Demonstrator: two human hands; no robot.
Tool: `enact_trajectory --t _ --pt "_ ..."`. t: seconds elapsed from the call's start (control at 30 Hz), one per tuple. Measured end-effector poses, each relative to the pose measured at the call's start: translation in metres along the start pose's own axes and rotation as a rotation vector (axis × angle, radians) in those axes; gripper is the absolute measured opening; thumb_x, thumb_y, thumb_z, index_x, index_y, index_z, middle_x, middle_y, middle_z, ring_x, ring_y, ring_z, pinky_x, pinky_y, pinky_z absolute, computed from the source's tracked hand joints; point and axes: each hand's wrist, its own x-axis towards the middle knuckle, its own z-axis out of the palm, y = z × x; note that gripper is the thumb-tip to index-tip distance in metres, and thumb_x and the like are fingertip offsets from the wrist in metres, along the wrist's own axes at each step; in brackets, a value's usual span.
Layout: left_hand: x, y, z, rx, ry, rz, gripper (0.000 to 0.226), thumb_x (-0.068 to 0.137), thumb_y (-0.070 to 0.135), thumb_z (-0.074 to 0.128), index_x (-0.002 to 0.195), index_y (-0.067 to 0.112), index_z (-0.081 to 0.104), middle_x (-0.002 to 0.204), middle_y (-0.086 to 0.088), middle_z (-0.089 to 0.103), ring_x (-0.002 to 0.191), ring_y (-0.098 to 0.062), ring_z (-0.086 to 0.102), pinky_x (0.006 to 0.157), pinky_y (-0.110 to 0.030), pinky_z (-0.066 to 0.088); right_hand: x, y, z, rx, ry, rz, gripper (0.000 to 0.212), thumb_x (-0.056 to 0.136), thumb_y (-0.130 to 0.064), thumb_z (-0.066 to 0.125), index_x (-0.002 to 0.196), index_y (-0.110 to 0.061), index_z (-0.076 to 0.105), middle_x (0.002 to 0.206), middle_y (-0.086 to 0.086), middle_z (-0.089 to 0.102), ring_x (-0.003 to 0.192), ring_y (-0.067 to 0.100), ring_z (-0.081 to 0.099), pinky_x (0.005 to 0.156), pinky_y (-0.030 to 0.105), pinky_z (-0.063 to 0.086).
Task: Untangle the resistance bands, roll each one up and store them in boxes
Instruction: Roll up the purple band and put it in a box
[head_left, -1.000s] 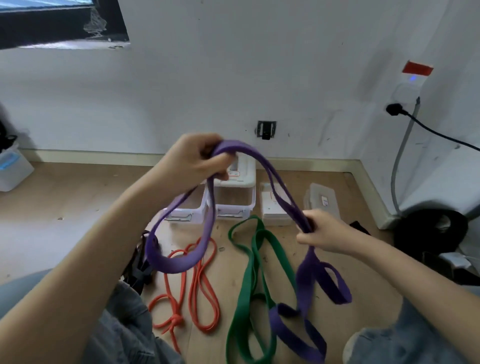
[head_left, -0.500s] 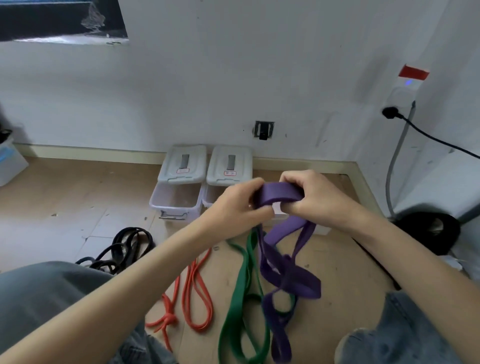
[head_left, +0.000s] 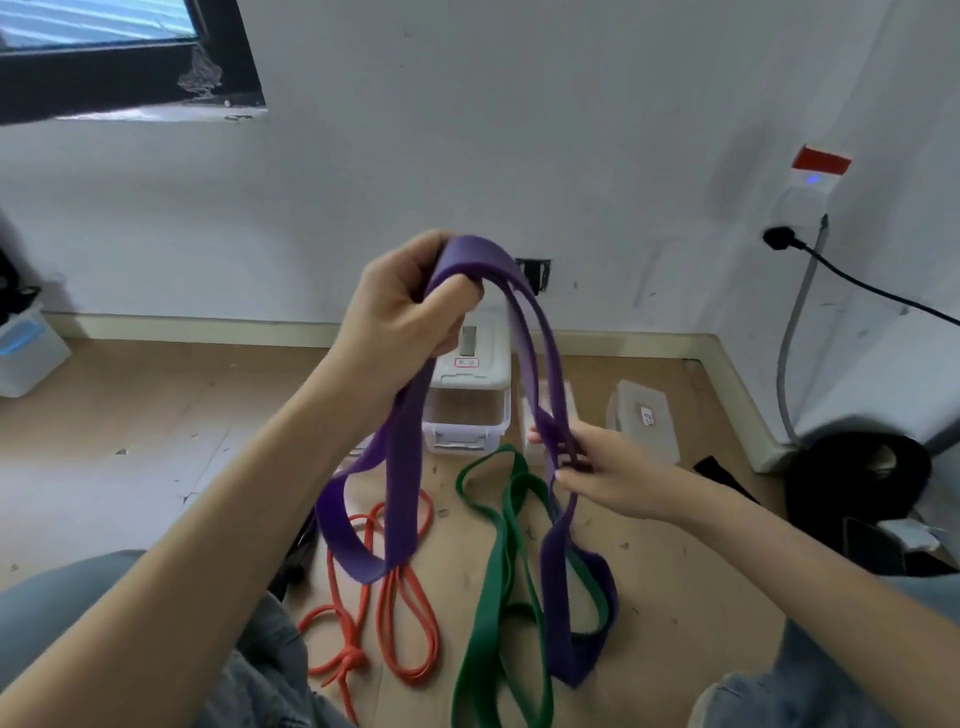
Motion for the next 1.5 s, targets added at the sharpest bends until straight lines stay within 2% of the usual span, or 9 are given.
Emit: enact_trajectory --t 0.13,0.23,0.33,0.43,0.67,0.93,1.13,1.3,1.5 --pt "0.003 -0.009 -0.004 -0.008 0.074 -0.041 0.029 0.077 0.004 0.049 0.063 0.026 0.060 0.049 0.014 0.042 0.042 -0.003 0.033 0.042 -0.014 0.031 -0.004 -0.007 -0.004 0.048 -0.121 0.065 0.007 0.089 -0.007 0.055 0.091 -0.011 0.050 0.076 0.003 0.045 0.064 0.004 0.048 0.065 0.020 0.048" --pt "0.005 -0.025 -0.022 0.351 0.049 -0.190 0.015 0.082 0.005 0.062 0.088 0.019 0.060 0.064 0.011 0.055 0.056 -0.005 0.049 0.059 -0.021 0.047 -0.003 -0.015 -0.014 0.041 0.170 0.076 0.020 0.086 -0.012 0.063 0.079 -0.025 0.050 0.067 -0.002 0.048 0.051 -0.003 0.046 0.057 0.009 0.040" --pt "-0.007 -0.044 -0.033 0.725 -0.373 -0.506 0.067 0.075 0.022 0.076 0.130 0.020 0.038 0.121 0.004 0.053 0.094 -0.012 0.055 0.083 -0.029 0.051 -0.004 -0.028 -0.038 0.086 0.479 0.049 0.018 0.081 -0.001 0.064 0.075 -0.018 0.057 0.066 0.001 0.055 0.057 0.007 0.049 0.060 0.022 0.041" --pt "-0.022 -0.054 -0.003 0.649 -0.542 -0.411 0.104 0.064 0.038 0.080 0.146 0.029 0.016 0.145 0.009 0.033 0.126 -0.010 0.040 0.101 -0.027 0.038 -0.006 -0.046 -0.033 -0.088 0.244 0.039 0.020 0.072 0.001 0.064 0.069 -0.019 0.058 0.060 -0.005 0.055 0.056 0.009 0.049 0.055 0.021 0.038" --pt "-0.019 -0.050 0.030 0.513 -0.272 -0.224 0.011 0.083 0.006 0.061 0.093 0.010 0.058 0.075 -0.003 0.059 0.068 -0.018 0.059 0.070 -0.038 0.053 0.000 -0.043 -0.038 -0.125 0.295 -0.033 0.019 0.073 -0.008 0.069 0.067 -0.022 0.059 0.058 -0.006 0.055 0.055 0.008 0.049 0.056 0.024 0.040" --pt "0.006 -0.003 0.003 0.161 -0.033 -0.027 0.017 0.079 -0.001 0.055 0.078 0.016 0.056 0.054 0.013 0.055 0.052 0.002 0.052 0.055 -0.011 0.043 0.000 -0.003 -0.007 -0.076 0.174 0.007 0.023 0.081 0.007 0.057 0.064 -0.003 0.045 0.061 0.006 0.049 0.058 0.017 0.046 0.062 0.034 0.042" --pt "-0.016 -0.037 -0.012 0.677 -0.540 -0.426 0.112 0.059 0.044 0.078 0.147 0.029 0.011 0.138 0.010 0.037 0.123 -0.007 0.039 0.099 -0.027 0.039 0.002 -0.038 -0.025 0.024 0.276 -0.027 0.027 0.082 0.001 0.060 0.066 -0.018 0.050 0.054 -0.009 0.051 0.051 0.007 0.049 0.052 0.015 0.037" --pt "-0.030 -0.058 0.024 0.676 -0.543 -0.276 0.056 0.074 0.011 0.072 0.119 0.019 0.040 0.093 0.006 0.058 0.078 -0.002 0.057 0.067 -0.009 0.045 0.002 -0.051 -0.008 -0.258 0.200 -0.091 0.033 0.069 0.005 0.060 0.064 -0.024 0.045 0.065 -0.003 0.053 0.061 0.008 0.047 0.054 0.014 0.034" --pt "-0.017 -0.025 0.021 0.348 -0.371 -0.203 0.050 0.081 0.000 0.061 0.122 0.016 0.039 0.073 0.004 0.063 0.059 -0.011 0.055 0.058 -0.022 0.048 0.000 -0.023 -0.014 -0.263 0.207 -0.042 0.032 0.079 0.000 0.060 0.062 -0.020 0.042 0.060 -0.003 0.045 0.055 0.014 0.042 0.053 0.015 0.033"
